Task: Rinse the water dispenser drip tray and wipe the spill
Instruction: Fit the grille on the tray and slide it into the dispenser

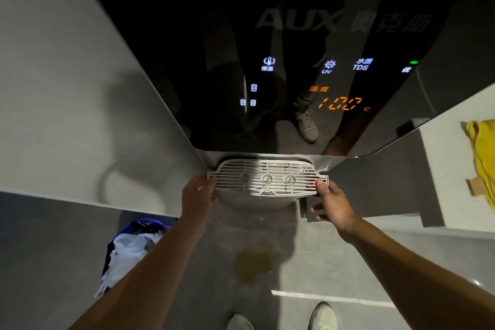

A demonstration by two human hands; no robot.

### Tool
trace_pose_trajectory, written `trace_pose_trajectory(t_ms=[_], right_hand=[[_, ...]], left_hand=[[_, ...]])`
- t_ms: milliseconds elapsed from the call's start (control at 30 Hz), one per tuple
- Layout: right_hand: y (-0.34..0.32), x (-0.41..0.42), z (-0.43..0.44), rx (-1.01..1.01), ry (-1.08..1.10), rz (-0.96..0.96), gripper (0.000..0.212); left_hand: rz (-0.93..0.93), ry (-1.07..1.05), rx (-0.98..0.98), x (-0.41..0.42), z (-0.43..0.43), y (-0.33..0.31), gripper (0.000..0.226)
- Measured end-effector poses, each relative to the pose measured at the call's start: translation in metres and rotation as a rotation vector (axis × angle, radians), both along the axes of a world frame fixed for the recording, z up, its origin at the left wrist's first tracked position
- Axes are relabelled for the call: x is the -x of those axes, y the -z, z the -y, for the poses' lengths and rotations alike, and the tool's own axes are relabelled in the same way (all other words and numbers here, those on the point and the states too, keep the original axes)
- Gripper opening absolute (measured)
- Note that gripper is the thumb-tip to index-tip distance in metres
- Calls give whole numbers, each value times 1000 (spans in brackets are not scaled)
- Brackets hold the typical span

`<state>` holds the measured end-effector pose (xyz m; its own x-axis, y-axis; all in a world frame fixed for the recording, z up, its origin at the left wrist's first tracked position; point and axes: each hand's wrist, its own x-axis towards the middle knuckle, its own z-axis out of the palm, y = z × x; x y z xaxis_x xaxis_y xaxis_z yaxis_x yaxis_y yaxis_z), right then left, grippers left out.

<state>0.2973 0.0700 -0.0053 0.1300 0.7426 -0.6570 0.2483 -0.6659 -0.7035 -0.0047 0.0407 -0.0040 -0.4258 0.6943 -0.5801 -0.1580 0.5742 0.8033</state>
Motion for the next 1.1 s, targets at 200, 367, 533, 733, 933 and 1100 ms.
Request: trace_pose_trajectory(t_ms=[200, 367, 533, 733, 933, 1100], right_hand=[[-1, 7, -3, 16, -27, 37, 33], [0, 5, -3, 20, -26, 37, 34], [0, 9, -3, 16, 17, 23, 30], [0, 9, -4, 20, -19, 52, 30], [-2, 8, -6, 21, -29, 67, 30], [-29, 0, -3, 135, -80, 124, 47]], left_hand=[[-51, 9, 12, 4, 2, 0, 13], [-83, 37, -4, 2, 2, -1, 10], [-105, 52, -10, 2, 1, -3, 12], [-142, 81, 4, 2, -2, -3, 12], [-206, 111, 21, 2, -7, -7, 21], [-257, 193, 93, 1, -5, -23, 17]])
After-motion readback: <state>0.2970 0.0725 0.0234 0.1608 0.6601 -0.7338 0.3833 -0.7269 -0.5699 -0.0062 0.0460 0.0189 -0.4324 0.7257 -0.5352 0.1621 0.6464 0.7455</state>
